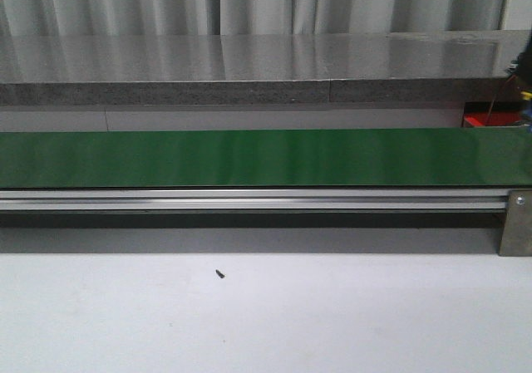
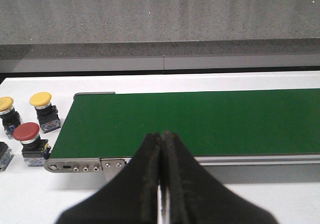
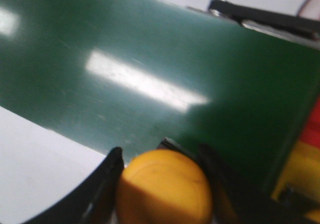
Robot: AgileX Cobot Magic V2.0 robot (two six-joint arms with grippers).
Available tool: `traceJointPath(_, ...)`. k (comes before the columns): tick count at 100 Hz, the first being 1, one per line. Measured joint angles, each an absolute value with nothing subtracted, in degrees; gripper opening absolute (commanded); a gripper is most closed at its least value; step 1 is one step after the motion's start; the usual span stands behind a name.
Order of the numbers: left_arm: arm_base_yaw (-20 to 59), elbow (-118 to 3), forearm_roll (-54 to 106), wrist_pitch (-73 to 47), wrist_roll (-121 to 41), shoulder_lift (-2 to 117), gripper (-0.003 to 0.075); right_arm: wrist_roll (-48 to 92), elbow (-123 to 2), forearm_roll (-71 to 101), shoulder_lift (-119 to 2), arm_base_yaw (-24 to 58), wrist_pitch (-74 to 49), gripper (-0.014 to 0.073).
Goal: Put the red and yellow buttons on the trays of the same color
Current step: 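Place the second yellow button in the yellow tray, release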
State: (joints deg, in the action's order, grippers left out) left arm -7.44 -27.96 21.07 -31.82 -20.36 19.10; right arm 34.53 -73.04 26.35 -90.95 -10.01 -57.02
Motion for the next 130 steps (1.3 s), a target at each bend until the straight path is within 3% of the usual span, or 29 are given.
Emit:
traceJointPath(21, -7.4, -28.0, 21.1, -31.8, -20.4, 19.1, -0.002, 34.4, -63.8, 26.1, -85.2, -19.8, -55.4, 0.0206)
traceJointPath(42, -7.4, -28.0, 21.1, -31.8, -20.4, 19.1, -0.002, 34.4, -55.5, 26.1, -83.9, -24.2, -48.6, 0.0206)
traceJointPath(120, -7.4, -28.0, 21.1, -31.8, -20.4, 19.1, -0.002, 34.3, -48.8, 27.3, -90.6, -27.0, -38.1, 0.0206)
traceJointPath(130, -7.4, -28.0, 21.1, -31.8, -20.4, 19.1, -0.002, 34.3, -48.8, 27.4, -90.6, -27.0, -38.1, 0.0248)
